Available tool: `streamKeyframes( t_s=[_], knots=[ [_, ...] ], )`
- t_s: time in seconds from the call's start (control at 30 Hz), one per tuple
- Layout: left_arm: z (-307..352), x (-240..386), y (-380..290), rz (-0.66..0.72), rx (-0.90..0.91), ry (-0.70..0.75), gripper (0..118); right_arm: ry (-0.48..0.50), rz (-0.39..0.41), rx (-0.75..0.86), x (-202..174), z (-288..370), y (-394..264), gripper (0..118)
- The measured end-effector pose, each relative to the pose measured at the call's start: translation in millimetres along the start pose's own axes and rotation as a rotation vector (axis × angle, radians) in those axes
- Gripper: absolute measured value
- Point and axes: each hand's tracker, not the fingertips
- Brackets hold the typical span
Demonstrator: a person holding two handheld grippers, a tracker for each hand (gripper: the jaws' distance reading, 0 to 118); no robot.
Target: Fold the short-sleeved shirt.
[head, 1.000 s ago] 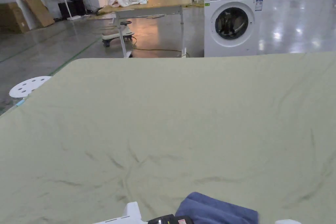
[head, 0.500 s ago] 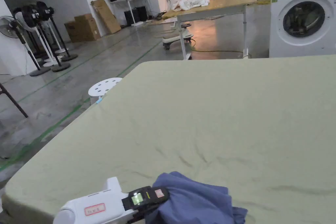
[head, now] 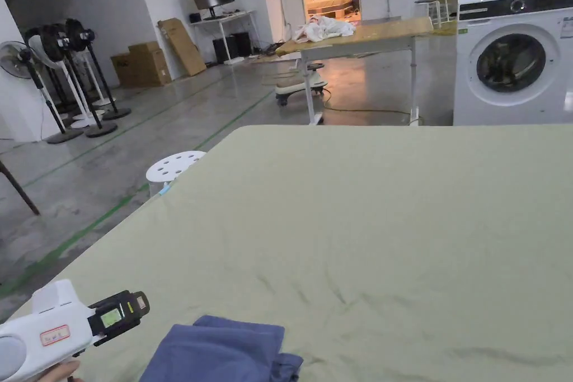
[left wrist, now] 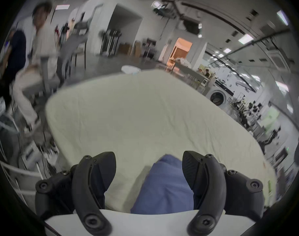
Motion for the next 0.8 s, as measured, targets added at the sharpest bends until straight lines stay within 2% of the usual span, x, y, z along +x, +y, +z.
streamKeyframes(
  t_s=[0.1, 0.2, 0.33, 0.43, 0.47, 0.5, 0.53, 0.63, 0.8],
  knots=[
    [38.6, 19.9, -1.5, -0.051, 0.045, -0.092, 84, -0.062, 0.007, 0.054, 2.6, 16.4, 12.5, 0],
    [78.3, 51.8, -20.7, -0.162, 0.157, -0.158, 79, -0.109, 0.031, 0.139, -1.0, 35.7, 28.5, 0],
    [127.8, 120.5, -55.6, -0.341, 0.284, -0.197, 62, -0.144, 0.050, 0.257, -11.1, 61.7, 48.8, 0],
    [153.5, 162.3, -81.7, -0.427, 0.375, -0.236, 38, -0.152, 0.062, 0.325, -19.7, 77.8, 58.8, 0],
    [161.9, 173.9, -90.5, -0.434, 0.405, -0.249, 22, -0.154, 0.076, 0.348, -23.5, 83.1, 61.2, 0],
    [168.2, 182.5, -96.1, -0.442, 0.419, -0.267, 11, -0.162, 0.096, 0.361, -25.7, 85.5, 61.2, 0],
    [174.7, 191.0, -100.8, -0.446, 0.429, -0.287, 7, -0.171, 0.122, 0.371, -29.7, 89.7, 62.4, 0],
    [187.2, 207.8, -109.9, -0.478, 0.456, -0.330, 0, -0.199, 0.192, 0.380, -38.1, 96.5, 62.0, 0],
    [205.2, 224.4, -121.3, -0.525, 0.504, -0.323, 0, -0.221, 0.231, 0.397, -47.1, 99.5, 54.9, 0]
  ],
)
